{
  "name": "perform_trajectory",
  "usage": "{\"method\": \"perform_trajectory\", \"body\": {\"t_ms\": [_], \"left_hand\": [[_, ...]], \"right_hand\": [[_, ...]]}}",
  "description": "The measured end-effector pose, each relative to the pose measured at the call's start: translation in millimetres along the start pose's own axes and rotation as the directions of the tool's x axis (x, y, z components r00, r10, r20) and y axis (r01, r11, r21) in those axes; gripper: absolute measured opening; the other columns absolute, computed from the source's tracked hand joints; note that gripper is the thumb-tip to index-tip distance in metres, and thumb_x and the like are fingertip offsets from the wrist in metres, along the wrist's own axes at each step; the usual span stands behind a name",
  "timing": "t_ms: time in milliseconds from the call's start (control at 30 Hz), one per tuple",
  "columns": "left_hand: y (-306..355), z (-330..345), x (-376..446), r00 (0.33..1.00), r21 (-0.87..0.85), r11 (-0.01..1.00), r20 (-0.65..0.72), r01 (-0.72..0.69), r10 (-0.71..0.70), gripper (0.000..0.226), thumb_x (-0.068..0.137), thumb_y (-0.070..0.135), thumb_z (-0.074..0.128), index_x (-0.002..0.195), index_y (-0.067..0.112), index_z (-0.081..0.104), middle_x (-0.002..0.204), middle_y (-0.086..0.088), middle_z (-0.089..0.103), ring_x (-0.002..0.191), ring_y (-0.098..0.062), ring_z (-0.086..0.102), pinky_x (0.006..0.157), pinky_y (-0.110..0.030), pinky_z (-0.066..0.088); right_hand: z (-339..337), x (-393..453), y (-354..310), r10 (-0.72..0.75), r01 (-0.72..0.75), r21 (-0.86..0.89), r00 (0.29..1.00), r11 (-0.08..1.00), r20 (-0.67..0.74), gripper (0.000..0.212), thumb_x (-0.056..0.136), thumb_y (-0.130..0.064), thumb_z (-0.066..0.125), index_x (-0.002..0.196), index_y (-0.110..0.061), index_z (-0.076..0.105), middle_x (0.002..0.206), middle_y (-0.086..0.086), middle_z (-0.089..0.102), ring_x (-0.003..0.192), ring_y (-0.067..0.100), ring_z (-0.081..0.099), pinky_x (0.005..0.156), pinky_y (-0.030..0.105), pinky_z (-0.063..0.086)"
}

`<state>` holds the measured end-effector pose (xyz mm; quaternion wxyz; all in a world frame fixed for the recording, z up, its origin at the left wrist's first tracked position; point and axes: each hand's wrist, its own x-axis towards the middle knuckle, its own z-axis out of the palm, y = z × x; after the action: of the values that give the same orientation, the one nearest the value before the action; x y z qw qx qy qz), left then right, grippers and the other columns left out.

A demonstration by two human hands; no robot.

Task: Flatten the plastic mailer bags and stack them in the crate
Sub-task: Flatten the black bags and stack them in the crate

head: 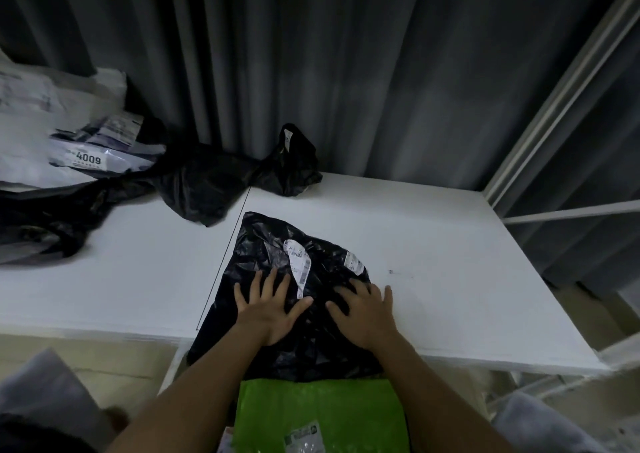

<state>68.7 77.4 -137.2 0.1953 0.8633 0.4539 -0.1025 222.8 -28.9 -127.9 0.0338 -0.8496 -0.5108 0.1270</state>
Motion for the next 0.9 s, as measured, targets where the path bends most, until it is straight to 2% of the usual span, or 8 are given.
{"method": "perform_trajectory", "body": {"t_ms": [100,267,433,600,667,733,833,900], "left_hand": [[0,-9,12,0.988,-0.038,0.999,-0.156,-0.005,-0.001,0.067,0.091,0.069,0.013,0.142,0.030,0.030,0.154,-0.006,0.017,0.145,-0.028,0.005,0.115,-0.056,-0.007],[-1,-12,33,0.962,-0.108,0.989,-0.265,-0.104,0.072,0.098,0.073,0.078,-0.011,0.132,0.021,0.041,0.157,-0.003,0.016,0.147,-0.023,-0.006,0.117,-0.051,-0.008],[3,-12,44,0.981,-0.156,0.986,-0.190,-0.066,0.036,0.086,0.077,0.079,0.008,0.138,0.022,0.027,0.159,-0.003,0.017,0.147,-0.033,-0.001,0.115,-0.060,0.003],[8,-21,46,0.986,0.023,1.000,-0.165,-0.019,0.023,0.077,0.084,0.075,0.010,0.149,0.039,-0.009,0.158,-0.009,0.019,0.145,-0.038,0.011,0.112,-0.062,0.010],[14,-23,48,0.985,0.092,0.996,-0.169,-0.002,0.017,0.075,0.086,0.074,0.011,0.148,0.042,-0.015,0.157,-0.011,0.019,0.143,-0.040,0.016,0.111,-0.063,0.009],[19,-27,54,0.981,0.111,0.994,-0.193,0.018,0.004,0.070,0.089,0.071,0.011,0.148,0.043,-0.016,0.156,-0.012,0.019,0.141,-0.040,0.020,0.110,-0.064,0.006],[19,-30,65,0.960,0.171,0.985,-0.278,0.024,0.025,0.063,0.095,0.062,0.012,0.149,0.040,-0.011,0.156,-0.013,0.013,0.144,-0.035,0.011,0.112,-0.064,0.001],[9,-24,73,0.944,0.241,0.971,-0.320,-0.003,0.082,0.069,0.088,0.066,-0.001,0.149,0.036,-0.014,0.160,-0.012,-0.002,0.146,-0.033,-0.007,0.113,-0.061,-0.006]], "right_hand": [[-18,20,-6,-0.015,0.049,0.083,0.928,0.995,-0.371,0.041,0.088,-0.039,0.041,0.110,-0.017,0.067,0.115,0.007,0.059,0.108,0.033,0.051,0.086,0.039,0.040],[-35,54,-11,-0.028,0.014,-0.068,0.977,0.998,-0.213,0.035,0.094,-0.029,0.051,0.127,-0.017,0.048,0.126,0.006,0.045,0.114,0.026,0.042,0.084,0.034,0.043],[-61,85,14,0.166,-0.140,0.101,0.927,0.985,-0.336,0.023,0.094,-0.008,0.044,0.113,-0.007,0.057,0.114,0.016,0.051,0.102,0.034,0.053,0.067,0.031,0.036],[-85,101,21,0.409,-0.239,0.450,0.850,0.861,-0.332,0.033,0.089,0.003,0.043,0.120,-0.003,0.053,0.123,0.019,0.046,0.102,0.038,0.054,0.075,0.034,0.042],[-88,99,6,0.307,-0.158,0.328,0.824,0.931,-0.476,0.049,0.080,0.004,0.050,0.128,-0.005,0.050,0.134,0.019,0.041,0.114,0.038,0.045,0.088,0.040,0.042],[-83,95,-18,-0.009,0.068,0.060,0.736,0.996,-0.677,0.056,0.070,-0.001,0.056,0.126,-0.006,0.055,0.135,0.020,0.046,0.119,0.038,0.042,0.101,0.046,0.037],[-53,81,-48,-0.362,0.318,-0.173,0.802,0.932,-0.476,0.053,0.084,-0.027,0.042,0.134,-0.013,0.051,0.143,0.015,0.044,0.136,0.036,0.033,0.115,0.053,0.018],[-29,81,-44,-0.297,0.253,-0.192,0.920,0.948,-0.257,0.071,0.086,-0.047,0.006,0.148,-0.023,0.032,0.157,0.010,0.023,0.146,0.034,0.012,0.115,0.055,-0.002]]}}
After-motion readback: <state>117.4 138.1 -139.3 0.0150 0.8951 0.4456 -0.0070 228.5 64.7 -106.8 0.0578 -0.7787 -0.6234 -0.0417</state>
